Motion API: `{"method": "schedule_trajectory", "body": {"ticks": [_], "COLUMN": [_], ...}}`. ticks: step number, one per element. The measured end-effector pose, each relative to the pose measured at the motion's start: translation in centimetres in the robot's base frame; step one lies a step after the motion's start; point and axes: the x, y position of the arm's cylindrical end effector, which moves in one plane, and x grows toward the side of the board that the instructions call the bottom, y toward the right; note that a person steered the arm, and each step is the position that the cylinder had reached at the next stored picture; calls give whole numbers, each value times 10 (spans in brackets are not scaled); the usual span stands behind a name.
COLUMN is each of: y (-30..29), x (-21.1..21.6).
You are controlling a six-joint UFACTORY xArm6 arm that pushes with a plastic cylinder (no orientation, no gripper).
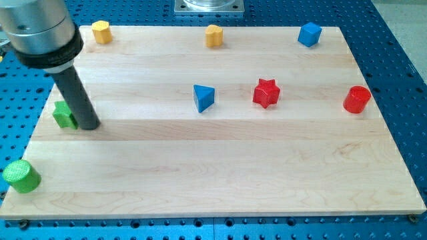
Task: Move the blue triangle slightly to the top
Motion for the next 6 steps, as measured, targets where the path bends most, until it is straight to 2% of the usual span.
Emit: {"method": "schedule_trajectory", "body": {"ticks": [1,2,4,6], "y": [65,162,236,348], "x": [-9,-2,-104,-90]}}
